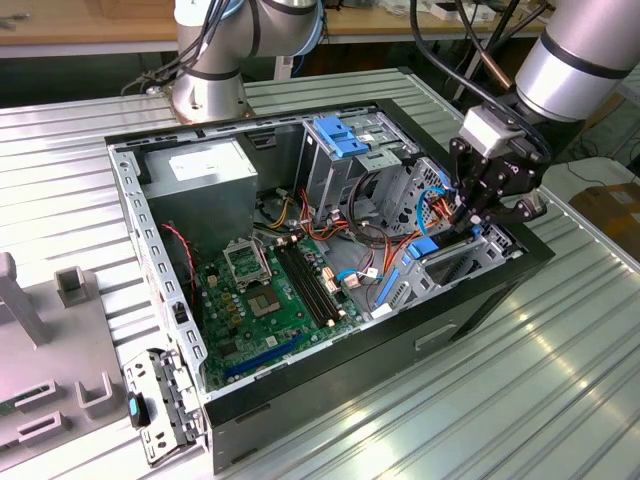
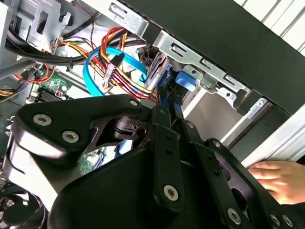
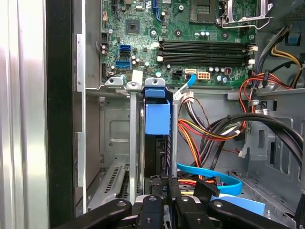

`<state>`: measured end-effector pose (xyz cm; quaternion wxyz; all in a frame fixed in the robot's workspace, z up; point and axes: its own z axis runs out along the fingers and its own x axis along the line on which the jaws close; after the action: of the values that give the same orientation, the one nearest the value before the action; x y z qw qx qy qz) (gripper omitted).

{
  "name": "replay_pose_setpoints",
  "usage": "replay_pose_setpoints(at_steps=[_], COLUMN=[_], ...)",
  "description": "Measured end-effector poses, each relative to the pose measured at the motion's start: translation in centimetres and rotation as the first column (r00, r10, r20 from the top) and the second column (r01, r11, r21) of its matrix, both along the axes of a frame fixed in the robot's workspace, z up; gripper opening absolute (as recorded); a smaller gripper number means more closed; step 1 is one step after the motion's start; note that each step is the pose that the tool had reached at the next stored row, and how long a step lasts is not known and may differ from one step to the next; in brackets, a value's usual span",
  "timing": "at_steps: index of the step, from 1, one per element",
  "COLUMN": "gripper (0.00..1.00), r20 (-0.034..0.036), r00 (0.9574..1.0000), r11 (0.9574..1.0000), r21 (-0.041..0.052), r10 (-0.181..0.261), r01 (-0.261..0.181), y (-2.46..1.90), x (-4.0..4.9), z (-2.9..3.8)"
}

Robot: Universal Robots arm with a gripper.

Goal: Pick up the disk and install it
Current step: 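Insert the first disk wire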

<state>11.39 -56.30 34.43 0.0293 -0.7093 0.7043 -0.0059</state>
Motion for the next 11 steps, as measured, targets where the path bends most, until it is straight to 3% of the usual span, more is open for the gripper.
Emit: replay_pose_setpoints(at_steps=[3, 7, 8, 9, 11], gripper=[0.16, 0.18, 0.18, 0.24, 0.24], r20=[0.0000, 0.0011, 0.0011, 0.0012, 0.0011], r00=[1.0000, 1.0000, 1.0000, 1.0000, 1.0000], r11=[1.0000, 1.0000, 1.0000, 0.9999, 0.9999], r21=[0.0040, 0.0071, 0.0098, 0.0139, 0.0145], r10=[0.000, 0.000, 0.000, 0.000, 0.000], r01=[0.000, 0.000, 0.000, 0.000, 0.000], y=[0.00, 0.00, -0.01, 0.00, -0.01], x=[0.00, -0.06, -0.06, -0.06, -0.06], z=[-0.38, -0.42, 0.26, 0.81, 0.98])
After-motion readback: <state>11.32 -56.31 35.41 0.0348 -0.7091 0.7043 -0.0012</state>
